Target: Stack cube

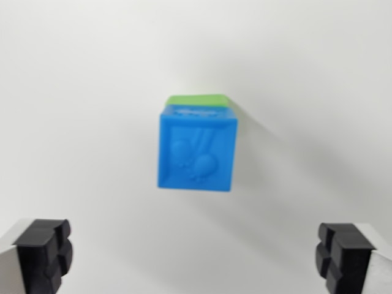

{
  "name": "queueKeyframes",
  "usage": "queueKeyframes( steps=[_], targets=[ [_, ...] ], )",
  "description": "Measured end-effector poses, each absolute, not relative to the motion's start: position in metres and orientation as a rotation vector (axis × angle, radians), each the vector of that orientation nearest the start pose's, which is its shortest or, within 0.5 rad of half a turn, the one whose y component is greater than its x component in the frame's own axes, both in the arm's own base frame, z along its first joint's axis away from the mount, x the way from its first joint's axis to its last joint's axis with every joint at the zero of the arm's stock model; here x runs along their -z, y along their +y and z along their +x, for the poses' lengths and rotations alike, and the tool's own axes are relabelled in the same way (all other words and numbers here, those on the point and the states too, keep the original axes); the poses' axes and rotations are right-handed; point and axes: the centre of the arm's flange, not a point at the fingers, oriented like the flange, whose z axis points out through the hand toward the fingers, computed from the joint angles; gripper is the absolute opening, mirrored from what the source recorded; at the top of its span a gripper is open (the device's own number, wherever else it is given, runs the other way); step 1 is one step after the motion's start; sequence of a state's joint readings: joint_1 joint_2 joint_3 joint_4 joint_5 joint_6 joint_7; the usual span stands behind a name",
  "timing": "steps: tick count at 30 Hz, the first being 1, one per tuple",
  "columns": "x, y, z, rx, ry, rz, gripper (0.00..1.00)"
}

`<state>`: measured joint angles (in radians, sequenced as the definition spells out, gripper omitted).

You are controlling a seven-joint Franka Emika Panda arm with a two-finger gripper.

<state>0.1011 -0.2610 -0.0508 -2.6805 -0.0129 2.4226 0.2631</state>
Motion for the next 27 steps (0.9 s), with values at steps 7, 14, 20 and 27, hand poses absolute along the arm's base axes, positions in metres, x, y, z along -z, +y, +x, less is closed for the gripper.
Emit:
queueKeyframes(
  steps=[7,14,20,27],
  targets=[
    [-0.350,0.021,0.402,0.003,0.315,-3.120,1.00],
    [-0.380,0.021,0.402,0.003,0.315,-3.120,1.00],
    [-0.402,0.021,0.402,0.003,0.315,-3.119,1.00],
    [-0.427,0.021,0.403,0.003,0.315,-3.119,1.00]
  ],
)
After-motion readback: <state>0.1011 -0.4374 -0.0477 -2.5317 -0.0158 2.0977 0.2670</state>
